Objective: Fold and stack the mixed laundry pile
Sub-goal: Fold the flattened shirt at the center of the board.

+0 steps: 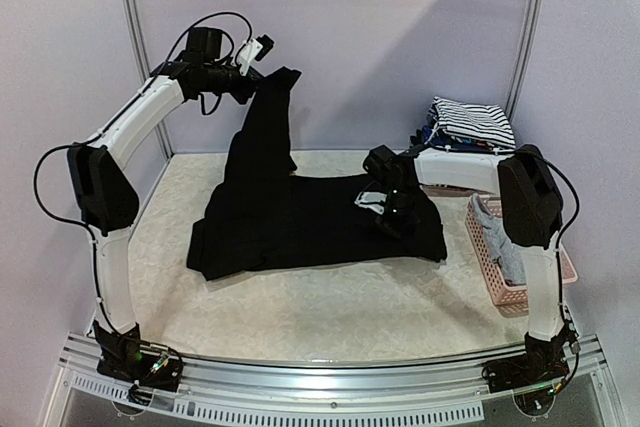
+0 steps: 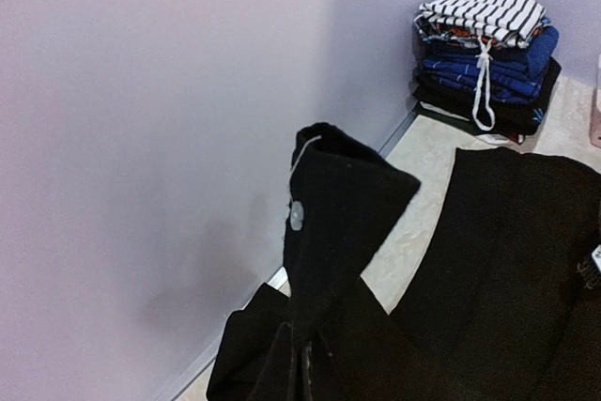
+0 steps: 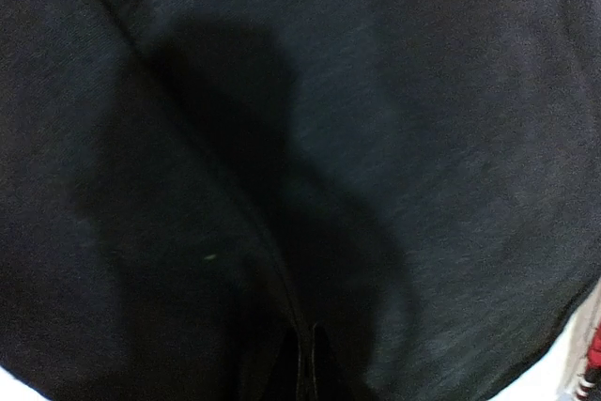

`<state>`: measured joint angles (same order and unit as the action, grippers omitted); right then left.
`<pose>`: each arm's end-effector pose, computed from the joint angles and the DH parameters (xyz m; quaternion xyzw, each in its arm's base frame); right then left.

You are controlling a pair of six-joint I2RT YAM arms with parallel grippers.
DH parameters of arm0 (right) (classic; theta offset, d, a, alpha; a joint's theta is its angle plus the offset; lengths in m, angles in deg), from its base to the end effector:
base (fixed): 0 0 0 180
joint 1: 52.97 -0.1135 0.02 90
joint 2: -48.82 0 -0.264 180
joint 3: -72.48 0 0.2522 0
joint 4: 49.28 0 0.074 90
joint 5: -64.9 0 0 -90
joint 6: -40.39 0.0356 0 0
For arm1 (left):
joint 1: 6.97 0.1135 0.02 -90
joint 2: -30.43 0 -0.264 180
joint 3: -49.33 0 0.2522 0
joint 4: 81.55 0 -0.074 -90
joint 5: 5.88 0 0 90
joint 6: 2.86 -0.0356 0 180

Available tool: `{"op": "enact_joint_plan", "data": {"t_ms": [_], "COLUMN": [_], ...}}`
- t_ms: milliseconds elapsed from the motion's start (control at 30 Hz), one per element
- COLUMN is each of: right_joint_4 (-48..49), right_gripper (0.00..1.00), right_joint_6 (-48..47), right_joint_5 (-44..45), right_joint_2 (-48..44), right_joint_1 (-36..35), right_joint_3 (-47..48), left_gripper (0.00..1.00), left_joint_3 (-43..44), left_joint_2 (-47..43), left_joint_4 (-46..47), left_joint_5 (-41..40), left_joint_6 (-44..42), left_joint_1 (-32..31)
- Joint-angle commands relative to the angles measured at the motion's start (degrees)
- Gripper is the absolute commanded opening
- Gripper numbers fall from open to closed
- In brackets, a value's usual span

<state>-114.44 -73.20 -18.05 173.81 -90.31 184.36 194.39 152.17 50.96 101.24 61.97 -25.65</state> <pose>0.3519 0.2629 0.1655 -0.4980 0.8590 -0.0485 0.1086 0.4599 -0.1666 0.3936 0.3850 0.7399 -0.0943 0.5436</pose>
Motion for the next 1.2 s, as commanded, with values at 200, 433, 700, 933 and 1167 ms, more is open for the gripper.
{"op": "enact_joint_plan", "data": {"t_ms": [200, 433, 700, 933, 1167], "right_joint_4": [-5.37, -4.72, -2.23, -3.56, -3.34], "right_gripper": [0.0, 0.0, 0.0, 0.0, 0.24], "right_joint_6": [4.79, 7.57, 9.2, 8.89, 8.68], "right_joint_5": [-6.43, -8.22, 1.21, 6.38, 8.43], "right_joint_2": [-9.79, -13.74, -13.12, -9.04, -5.11], "right_joint_1": [-3.77, -7.39, -7.28, -5.12, -3.44], "right_joint_3": [-6.03, -12.74, -13.88, -9.31, -6.73], "left_gripper": [0.0, 0.0, 0.0, 0.0, 0.0], "left_joint_3": [-13.39, -22.98, -27.8, -26.64, -24.95], "left_joint_2": [-15.83, -25.33, -29.58, -27.07, -22.75], "left_joint_4": [0.29, -2.16, -3.65, -3.24, -1.95], "left_joint_5": [-0.52, -1.03, -1.19, -6.07, -8.66], "left_joint_6": [1.92, 1.88, 4.22, 3.1, 3.72], "left_joint_1": [-5.53, -10.22, -11.67, -11.5, -10.59]}}
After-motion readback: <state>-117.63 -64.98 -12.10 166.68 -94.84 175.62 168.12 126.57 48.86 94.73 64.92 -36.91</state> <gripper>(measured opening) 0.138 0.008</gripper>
